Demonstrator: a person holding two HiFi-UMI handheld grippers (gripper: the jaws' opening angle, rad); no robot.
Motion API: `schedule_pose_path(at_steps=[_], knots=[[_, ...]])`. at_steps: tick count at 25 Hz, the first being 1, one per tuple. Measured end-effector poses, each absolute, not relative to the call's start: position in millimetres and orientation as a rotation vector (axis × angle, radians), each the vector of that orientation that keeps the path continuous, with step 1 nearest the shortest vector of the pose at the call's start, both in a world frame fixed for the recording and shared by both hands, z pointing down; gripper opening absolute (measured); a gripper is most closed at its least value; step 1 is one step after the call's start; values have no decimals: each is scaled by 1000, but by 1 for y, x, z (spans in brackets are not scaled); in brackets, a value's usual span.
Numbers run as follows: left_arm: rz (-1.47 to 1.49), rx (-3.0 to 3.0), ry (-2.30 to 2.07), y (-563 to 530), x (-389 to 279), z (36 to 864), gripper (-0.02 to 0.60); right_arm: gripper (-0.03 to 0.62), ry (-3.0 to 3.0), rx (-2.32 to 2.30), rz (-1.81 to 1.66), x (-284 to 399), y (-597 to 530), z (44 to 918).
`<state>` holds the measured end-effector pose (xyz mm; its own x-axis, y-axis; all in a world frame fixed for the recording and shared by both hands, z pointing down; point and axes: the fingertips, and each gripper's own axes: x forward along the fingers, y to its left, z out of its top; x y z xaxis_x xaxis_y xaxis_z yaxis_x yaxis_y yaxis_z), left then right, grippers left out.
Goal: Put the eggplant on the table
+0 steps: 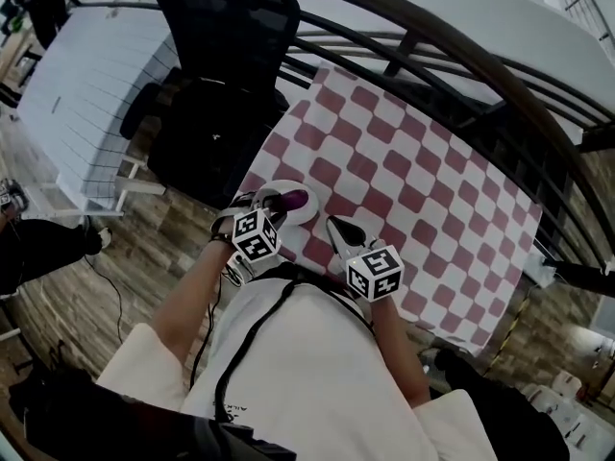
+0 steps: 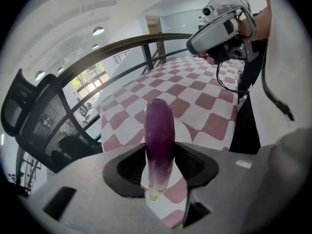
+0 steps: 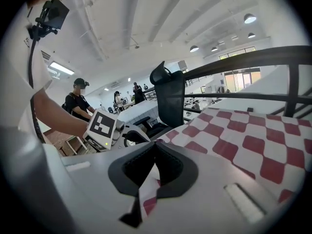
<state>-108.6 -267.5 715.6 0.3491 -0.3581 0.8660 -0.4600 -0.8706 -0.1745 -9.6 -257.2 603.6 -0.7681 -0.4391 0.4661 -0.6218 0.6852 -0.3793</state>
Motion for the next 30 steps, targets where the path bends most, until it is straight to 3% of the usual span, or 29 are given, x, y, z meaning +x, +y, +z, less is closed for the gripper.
schedule_pose_path(at_steps=[12,30], knots=[[1700,2475,-667,-270,-109,741,190,6,-2474,762,750,-40,-239,636],[2014,2474,-344,-270,-98,763,190,6,-2414,866,810,-12,-233,644]])
